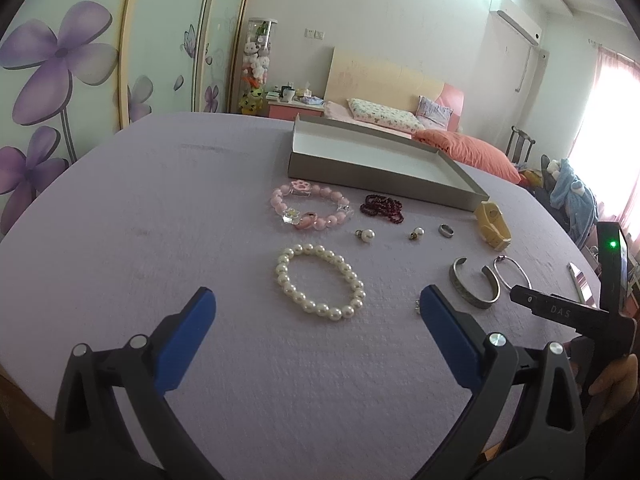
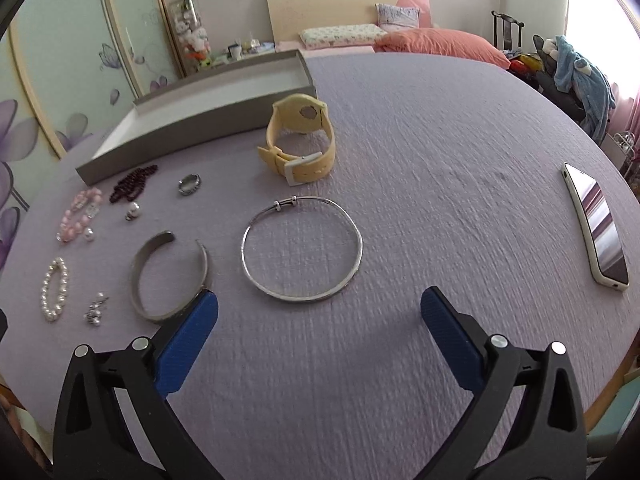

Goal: Organize jewelry
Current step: 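Grasp the silver bangle with the right tool while the left tool grasps the pearl bracelet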

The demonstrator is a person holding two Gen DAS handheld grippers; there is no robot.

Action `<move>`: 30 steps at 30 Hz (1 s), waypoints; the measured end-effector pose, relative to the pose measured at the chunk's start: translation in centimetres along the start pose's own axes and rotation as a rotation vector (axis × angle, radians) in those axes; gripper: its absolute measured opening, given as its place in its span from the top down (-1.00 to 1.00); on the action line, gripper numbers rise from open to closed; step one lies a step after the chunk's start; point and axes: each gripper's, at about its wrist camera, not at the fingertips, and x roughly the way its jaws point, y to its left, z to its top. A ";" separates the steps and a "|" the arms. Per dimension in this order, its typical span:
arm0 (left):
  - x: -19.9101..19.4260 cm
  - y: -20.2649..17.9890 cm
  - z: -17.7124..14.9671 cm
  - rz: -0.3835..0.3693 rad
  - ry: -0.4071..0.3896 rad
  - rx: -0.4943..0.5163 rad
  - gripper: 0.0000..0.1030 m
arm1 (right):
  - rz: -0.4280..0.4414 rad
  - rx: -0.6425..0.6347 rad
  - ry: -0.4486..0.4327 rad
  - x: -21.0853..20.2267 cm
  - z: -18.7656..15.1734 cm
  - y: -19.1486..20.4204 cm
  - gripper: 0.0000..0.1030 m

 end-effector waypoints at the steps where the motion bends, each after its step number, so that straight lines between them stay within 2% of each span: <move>1: 0.2 0.0 0.1 0.004 0.006 0.004 -0.97 | -0.013 -0.013 0.003 0.0 0.2 0.2 -0.97; 5: 1.2 0.1 0.3 0.019 0.038 0.010 -0.97 | -0.047 -0.049 0.008 0.6 0.8 0.6 -0.88; 10: 2.5 0.3 0.6 0.031 0.069 0.017 -0.97 | -0.035 -0.064 0.007 0.9 1.5 0.9 -0.73; 11: 2.8 0.3 0.6 0.034 0.074 0.018 -0.97 | -0.032 -0.067 0.004 1.0 1.6 0.9 -0.68; 13: 3.3 0.3 0.8 0.044 0.089 0.026 -0.97 | -0.016 -0.082 -0.012 0.9 1.7 1.0 -0.42; 20: 5.0 0.7 1.6 0.064 0.142 0.038 -0.97 | 0.001 -0.078 -0.031 0.9 1.8 0.7 -0.40; 23: 5.1 1.2 2.2 0.077 0.140 0.026 -0.95 | 0.022 -0.062 -0.038 0.7 2.2 0.5 -0.40; 25: 5.4 1.7 2.5 0.103 0.146 0.026 -0.65 | 0.028 -0.064 -0.047 0.5 2.2 0.5 -0.40; 30: 6.9 2.3 2.7 0.123 0.203 0.031 -0.19 | 0.046 -0.070 -0.058 0.3 2.3 0.8 -0.40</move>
